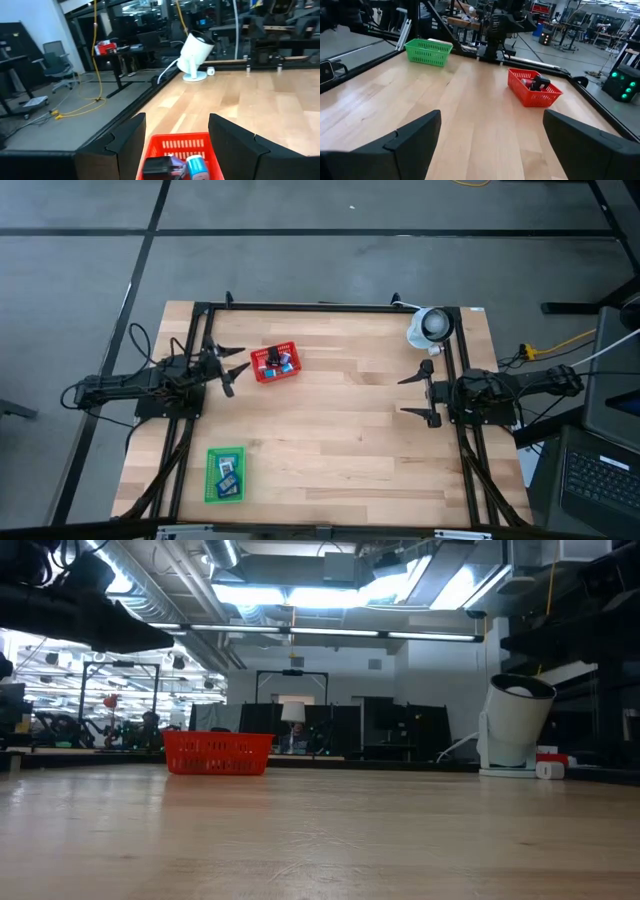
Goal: Pick & Place Office items
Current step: Return to Home Position
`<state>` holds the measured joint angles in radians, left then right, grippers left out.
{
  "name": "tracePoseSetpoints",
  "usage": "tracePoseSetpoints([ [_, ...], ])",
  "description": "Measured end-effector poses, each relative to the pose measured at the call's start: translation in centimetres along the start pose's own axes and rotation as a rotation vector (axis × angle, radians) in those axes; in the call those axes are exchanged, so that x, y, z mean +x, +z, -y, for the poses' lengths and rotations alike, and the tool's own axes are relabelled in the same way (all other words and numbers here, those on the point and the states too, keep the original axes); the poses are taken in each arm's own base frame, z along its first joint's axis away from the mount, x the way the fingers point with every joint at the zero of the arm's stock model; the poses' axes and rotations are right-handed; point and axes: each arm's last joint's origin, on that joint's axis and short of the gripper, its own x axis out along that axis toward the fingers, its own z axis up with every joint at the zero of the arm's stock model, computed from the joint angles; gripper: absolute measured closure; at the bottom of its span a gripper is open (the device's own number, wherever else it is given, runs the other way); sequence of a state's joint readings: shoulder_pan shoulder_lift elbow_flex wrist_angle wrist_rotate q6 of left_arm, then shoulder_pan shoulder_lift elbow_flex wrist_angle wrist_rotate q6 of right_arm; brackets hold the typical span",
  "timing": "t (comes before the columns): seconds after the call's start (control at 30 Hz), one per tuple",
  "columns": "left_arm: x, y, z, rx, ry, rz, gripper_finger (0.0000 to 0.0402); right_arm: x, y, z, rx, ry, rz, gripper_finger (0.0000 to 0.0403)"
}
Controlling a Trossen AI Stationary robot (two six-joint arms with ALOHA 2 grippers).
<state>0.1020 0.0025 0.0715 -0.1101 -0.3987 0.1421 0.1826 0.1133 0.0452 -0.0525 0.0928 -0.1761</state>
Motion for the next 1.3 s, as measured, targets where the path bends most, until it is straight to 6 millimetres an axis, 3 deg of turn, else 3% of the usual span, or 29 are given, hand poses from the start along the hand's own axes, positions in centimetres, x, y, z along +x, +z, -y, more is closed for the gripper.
tracePoseSetpoints([
  [0.2,0.0,-0.3,0.5,-0.056,-0.139,-0.026,0.0190,0.0,0.0,0.0,-0.073,-0.001,-0.002,0.0049],
  [0.37,0.0,-0.4,0.5,-0.042,-0.147,-0.029,0.0190,0.0,0.0,0.0,-0.105,-0.005,-0.003,0.0049],
  [0.7,0.0,-0.3,0.5,-0.140,-0.144,-0.033,0.0190,0.0,0.0,0.0,0.070,0.004,-0.002,0.0049],
  [0.77,0.0,-0.4,0.6,-0.191,-0.189,-0.039,0.0190,0.0,0.0,0.0,0.086,0.004,-0.002,0.0049],
  [1.0,-0.3,-0.3,1.5,-0.122,-0.497,-0.020,0.0190,0.0,0.0,0.0,0.087,0.004,-0.002,0.0049],
  [1.3,-0.3,-0.3,1.4,-0.118,-0.485,-0.020,0.0190,0.0,0.0,0.0,0.088,0.004,-0.002,0.0049],
])
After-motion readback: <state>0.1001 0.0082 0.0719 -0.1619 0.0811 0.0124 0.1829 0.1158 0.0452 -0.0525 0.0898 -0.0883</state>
